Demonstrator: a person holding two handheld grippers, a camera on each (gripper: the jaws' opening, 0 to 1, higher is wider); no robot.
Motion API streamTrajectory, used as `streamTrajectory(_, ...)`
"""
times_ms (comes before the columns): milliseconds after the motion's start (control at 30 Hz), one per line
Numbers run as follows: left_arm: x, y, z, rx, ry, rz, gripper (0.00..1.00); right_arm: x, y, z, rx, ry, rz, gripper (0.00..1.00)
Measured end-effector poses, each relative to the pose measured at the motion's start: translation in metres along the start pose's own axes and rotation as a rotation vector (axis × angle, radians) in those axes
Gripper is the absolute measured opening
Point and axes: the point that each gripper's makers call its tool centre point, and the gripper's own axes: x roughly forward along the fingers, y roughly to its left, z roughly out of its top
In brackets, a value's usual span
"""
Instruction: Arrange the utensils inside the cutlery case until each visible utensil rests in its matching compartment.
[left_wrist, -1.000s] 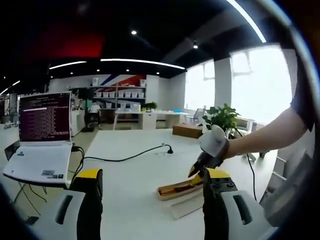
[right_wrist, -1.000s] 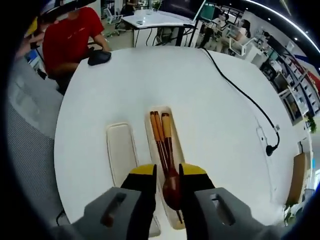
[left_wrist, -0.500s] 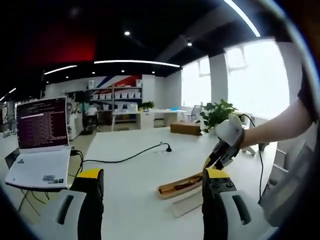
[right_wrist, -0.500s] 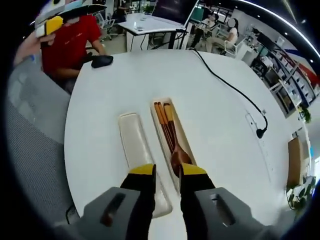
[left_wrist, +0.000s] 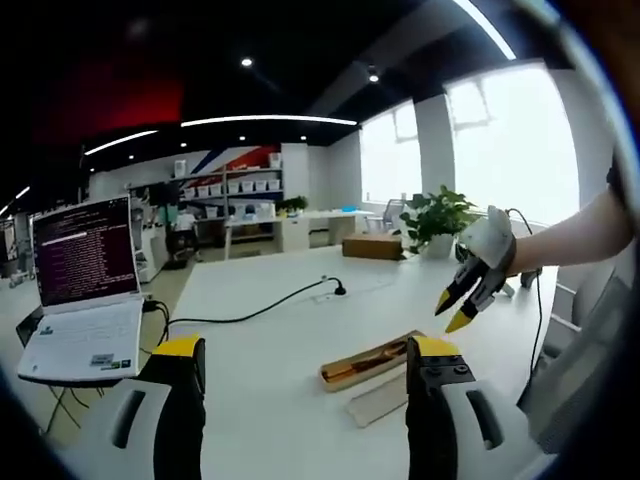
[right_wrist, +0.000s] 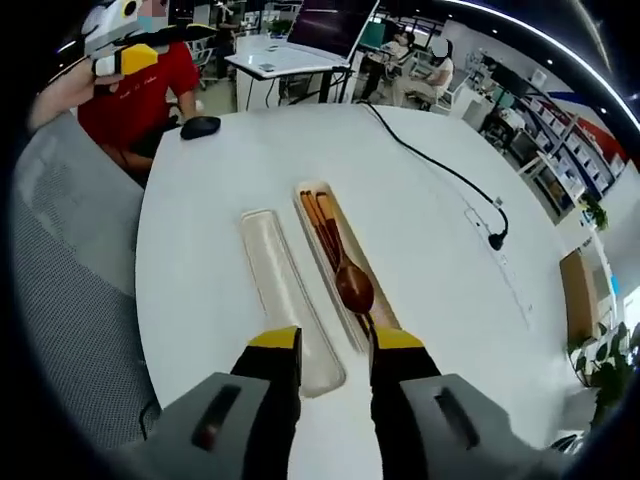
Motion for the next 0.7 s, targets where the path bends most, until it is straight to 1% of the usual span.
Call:
streamTrajectory(33, 0.0, 0.0, 0.0, 0.0, 0.0, 0.0, 0.85, -0.001, 0.0, -0.003, 0.004, 0.0, -0.006, 0.25)
streamTrajectory(100, 0.0, 0.002, -0.002, 0.0, 0.003, 0.002, 0.85, -0.006, 0.002, -0.008, 0.016, 0.001, -0.02, 0.32)
streamTrajectory(133, 0.0, 0.002, -0.001, 0.002, 0.003, 0.004, 0.85, -0.007, 0.002, -0.01, 0.02, 0.0, -0.024, 0.33)
streamTrajectory(267, 0.001, 0.003, -0.004, -0.005, 0.009, 0.007, 0.85, -0.011, 0.005, -0.021, 0.044, 0.002, -0.028, 0.35)
streamTrajectory(367, 0.002, 0.003, -0.005, -0.025, 0.011, 0.002, 0.85, -0.013, 0.005, -0.031, 0.058, 0.013, -0.035, 0.37)
streamTrajectory(433, 0.001, 0.003, -0.005, -0.041, 0.01, 0.003, 0.85, -0.015, 0.004, -0.035, 0.068, 0.013, -0.038, 0.37)
streamTrajectory(567, 0.0, 0.002, -0.004, -0.049, 0.015, 0.001, 0.85, -0.016, 0.002, -0.041, 0.083, 0.011, -0.048, 0.4)
streamTrajectory(700, 0.001, -0.002, 0.002, -0.054, 0.011, -0.013, 0.85, -0.016, 0.002, -0.047, 0.091, 0.01, -0.048, 0.41)
